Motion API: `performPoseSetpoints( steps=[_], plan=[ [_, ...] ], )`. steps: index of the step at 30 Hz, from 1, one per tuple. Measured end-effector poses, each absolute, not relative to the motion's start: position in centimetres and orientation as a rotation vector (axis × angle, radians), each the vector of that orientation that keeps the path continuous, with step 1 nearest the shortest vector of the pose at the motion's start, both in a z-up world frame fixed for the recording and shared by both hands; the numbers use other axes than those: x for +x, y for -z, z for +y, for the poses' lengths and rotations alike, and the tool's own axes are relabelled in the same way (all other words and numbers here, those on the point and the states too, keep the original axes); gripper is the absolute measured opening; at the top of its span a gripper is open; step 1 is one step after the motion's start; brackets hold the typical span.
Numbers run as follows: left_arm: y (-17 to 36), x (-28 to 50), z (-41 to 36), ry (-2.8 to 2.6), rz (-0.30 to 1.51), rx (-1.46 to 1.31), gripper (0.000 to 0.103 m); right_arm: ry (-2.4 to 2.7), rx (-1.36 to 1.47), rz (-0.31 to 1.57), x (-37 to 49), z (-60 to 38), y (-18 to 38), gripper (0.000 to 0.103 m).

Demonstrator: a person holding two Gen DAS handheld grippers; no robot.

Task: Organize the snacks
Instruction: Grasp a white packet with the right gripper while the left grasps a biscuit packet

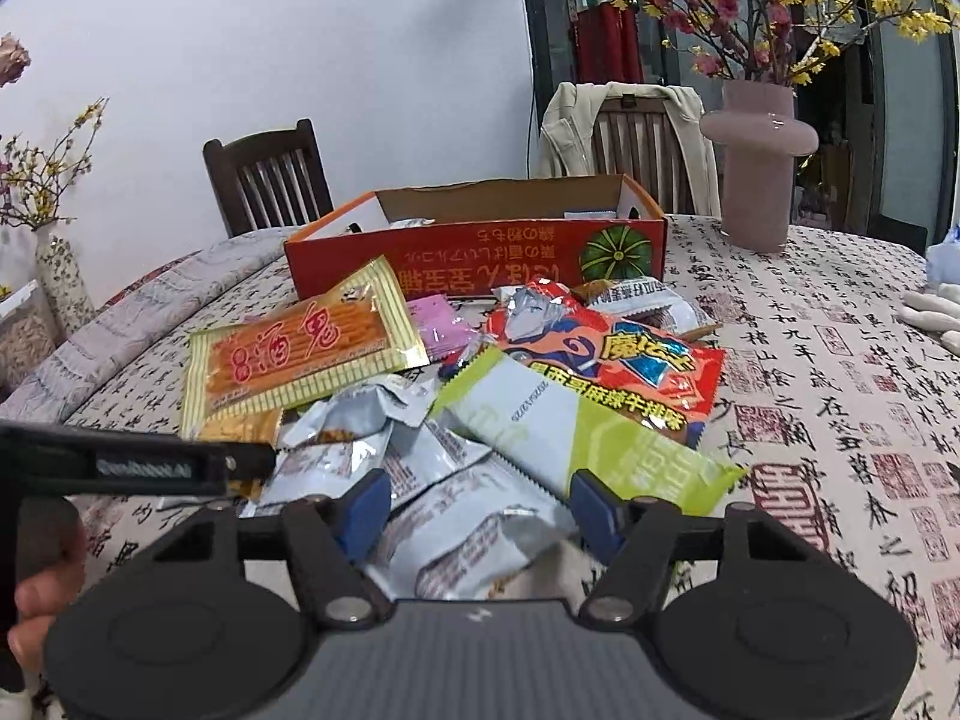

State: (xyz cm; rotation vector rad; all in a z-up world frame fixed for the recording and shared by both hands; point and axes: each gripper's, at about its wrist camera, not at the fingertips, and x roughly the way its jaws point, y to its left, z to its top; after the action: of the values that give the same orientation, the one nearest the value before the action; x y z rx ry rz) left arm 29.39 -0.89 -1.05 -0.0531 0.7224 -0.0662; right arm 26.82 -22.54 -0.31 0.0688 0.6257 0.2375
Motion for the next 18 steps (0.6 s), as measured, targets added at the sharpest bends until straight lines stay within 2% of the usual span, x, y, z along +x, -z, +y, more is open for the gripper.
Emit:
performPoseSetpoints(
  steps=[4, 8, 9, 10, 11, 18],
  plan=[
    [1.1, 29.4, -0.9, 0.087, 0.710, -0.046, 0.065, -0.237, 0.045, 0.623, 27.5, -22.1, 0.6, 0.060],
    [0.9, 28.9, -0.7, 0.093, 0.707, -0.040, 0.062, -0.238, -0.030, 0.621, 27.1, -21.4, 0.8, 0.059],
    [0.8, 28.6, -0.6, 0.094, 0.706, -0.040, 0.060, -0.235, -0.045, 0.623, 26.8, -21.3, 0.8, 0.060],
    [0.6, 28.3, -0.5, 0.095, 0.697, -0.039, 0.050, -0.236, -0.049, 0.625, 26.6, -21.3, 0.8, 0.060],
    [0.4, 27.9, -0.3, 0.094, 0.687, -0.035, 0.047, -0.239, -0.043, 0.629, 26.2, -21.3, 0.8, 0.061],
    [0.1, 26.3, 0.6, 0.099, 0.673, -0.023, 0.041, -0.232, 0.019, 0.632, 24.1, -22.0, 0.6, 0.059]
  ],
)
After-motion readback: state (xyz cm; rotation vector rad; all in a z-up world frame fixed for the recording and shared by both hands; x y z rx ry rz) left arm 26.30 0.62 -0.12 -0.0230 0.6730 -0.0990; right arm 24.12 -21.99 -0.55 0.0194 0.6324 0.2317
